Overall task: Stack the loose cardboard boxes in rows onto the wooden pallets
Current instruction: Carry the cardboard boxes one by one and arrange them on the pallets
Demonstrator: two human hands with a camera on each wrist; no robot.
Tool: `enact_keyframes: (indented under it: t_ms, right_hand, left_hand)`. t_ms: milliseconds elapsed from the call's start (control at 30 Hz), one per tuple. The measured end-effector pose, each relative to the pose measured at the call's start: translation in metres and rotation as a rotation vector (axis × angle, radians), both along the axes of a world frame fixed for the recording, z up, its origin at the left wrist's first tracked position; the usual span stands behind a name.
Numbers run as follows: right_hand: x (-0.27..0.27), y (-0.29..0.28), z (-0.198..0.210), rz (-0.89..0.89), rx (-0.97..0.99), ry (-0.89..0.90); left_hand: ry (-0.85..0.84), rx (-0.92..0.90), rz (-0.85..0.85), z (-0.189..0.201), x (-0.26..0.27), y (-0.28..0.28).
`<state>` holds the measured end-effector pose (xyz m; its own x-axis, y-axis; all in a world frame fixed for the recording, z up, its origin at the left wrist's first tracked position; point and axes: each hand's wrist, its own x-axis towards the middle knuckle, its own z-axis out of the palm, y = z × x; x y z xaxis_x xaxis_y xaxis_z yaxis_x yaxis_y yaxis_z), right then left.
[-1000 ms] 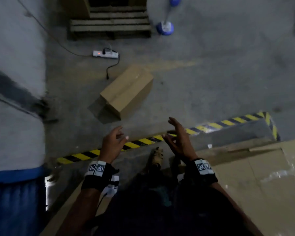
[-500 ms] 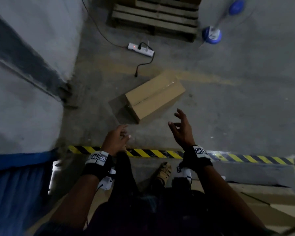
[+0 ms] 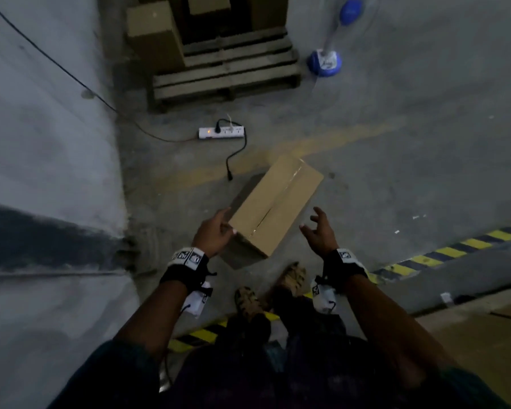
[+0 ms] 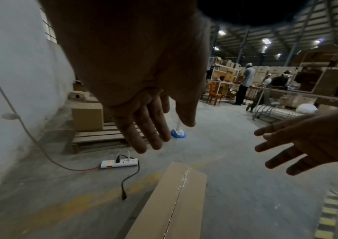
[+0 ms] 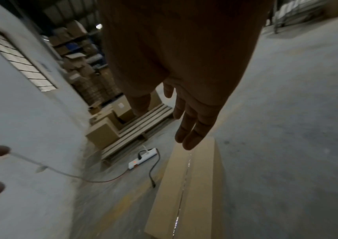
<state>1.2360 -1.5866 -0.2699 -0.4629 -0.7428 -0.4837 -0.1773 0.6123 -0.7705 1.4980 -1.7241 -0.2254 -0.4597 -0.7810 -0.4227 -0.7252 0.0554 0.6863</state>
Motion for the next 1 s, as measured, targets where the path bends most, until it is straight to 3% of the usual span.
enact_keyframes:
  t_ms: [100,300,533,767,1000]
  right_hand:
    - [-0.029,-0.028,-0.023,-0.074,0.118,-0.058]
    - [-0.071,-0.081,-0.067,-0.231,0.127,-0.098]
    - [-0.075,-0.107,-0.160,-0.330,0.204,-0.112]
    - [-0.016,-0.123,-0.260,-0.534,0.119,-0.072]
    - [-0.029,-0.155,-0.363,-0.501,0.107,0.116]
  left_hand:
    - [-0.042,0.014,-0.069,-0.004,-0.029,-0.036]
    - [-0.080,0.058,-0.178,-0.049,-0.086,-0.088]
    - [-0.114,0.183,-0.208,-0.160,-0.130,-0.119]
    - [-0.177,0.241,-0.300,-0.280,-0.139,-0.119]
    - [-0.220,0.082,-0.338,-0.380,-0.145,-0.175]
